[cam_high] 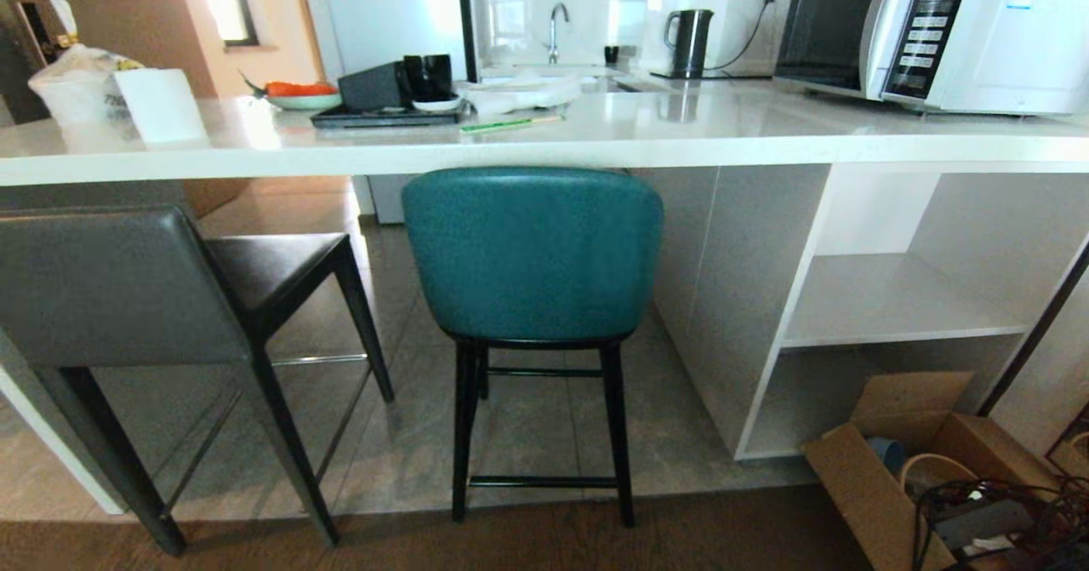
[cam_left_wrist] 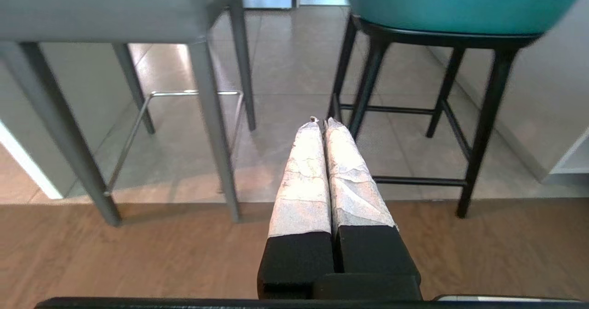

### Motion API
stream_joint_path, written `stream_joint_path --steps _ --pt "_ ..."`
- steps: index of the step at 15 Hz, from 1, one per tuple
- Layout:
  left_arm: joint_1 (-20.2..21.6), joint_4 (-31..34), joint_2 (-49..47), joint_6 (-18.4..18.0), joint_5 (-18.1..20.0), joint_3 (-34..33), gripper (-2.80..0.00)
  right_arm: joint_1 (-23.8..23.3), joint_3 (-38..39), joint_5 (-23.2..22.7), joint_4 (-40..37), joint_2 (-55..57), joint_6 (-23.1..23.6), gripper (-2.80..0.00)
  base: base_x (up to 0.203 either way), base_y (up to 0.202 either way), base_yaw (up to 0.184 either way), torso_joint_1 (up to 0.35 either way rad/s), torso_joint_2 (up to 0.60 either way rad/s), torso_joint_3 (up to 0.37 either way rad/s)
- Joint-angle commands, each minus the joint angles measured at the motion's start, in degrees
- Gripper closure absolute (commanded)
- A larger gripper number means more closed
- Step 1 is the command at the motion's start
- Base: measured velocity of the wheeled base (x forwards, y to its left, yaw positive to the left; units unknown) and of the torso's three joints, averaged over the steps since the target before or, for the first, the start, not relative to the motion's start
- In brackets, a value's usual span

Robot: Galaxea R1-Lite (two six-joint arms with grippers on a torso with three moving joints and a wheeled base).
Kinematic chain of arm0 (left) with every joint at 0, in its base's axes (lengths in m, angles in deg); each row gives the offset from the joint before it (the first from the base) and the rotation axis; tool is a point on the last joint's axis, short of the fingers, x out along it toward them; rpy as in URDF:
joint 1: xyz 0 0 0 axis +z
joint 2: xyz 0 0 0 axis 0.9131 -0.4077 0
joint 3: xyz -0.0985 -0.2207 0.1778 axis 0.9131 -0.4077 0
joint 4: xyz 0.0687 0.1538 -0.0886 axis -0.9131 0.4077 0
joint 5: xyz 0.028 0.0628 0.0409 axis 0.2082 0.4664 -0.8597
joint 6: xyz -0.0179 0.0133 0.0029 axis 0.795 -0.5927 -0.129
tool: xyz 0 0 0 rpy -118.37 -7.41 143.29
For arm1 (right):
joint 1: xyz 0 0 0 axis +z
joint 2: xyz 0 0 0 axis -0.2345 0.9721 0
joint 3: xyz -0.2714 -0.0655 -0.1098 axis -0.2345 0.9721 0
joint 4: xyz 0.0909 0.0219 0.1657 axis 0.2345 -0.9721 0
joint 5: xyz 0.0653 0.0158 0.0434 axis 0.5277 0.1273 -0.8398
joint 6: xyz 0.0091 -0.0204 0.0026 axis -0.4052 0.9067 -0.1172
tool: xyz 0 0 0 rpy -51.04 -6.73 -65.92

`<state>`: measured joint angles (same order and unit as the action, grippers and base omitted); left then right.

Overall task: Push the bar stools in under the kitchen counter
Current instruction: Pull the gray chair out from under the dining table

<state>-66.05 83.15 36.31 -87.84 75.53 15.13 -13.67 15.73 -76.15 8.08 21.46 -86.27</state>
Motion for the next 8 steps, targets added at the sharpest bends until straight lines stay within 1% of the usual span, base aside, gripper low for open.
stream_joint_path --steps 1,8 --pt "0.02 0.00 0.11 0.06 0.02 0.00 0.00 0.02 1.32 0.03 0.01 0.00 -0.01 0.00 0.000 0.201 -0.001 0.009 0.01 0.003" --pt "0.06 0.00 0.11 0.06 -0.03 0.00 0.00 0.02 1.32 0.03 0.01 0.00 -0.01 0.00 0.000 0.197 -0.001 0.000 0.00 0.003"
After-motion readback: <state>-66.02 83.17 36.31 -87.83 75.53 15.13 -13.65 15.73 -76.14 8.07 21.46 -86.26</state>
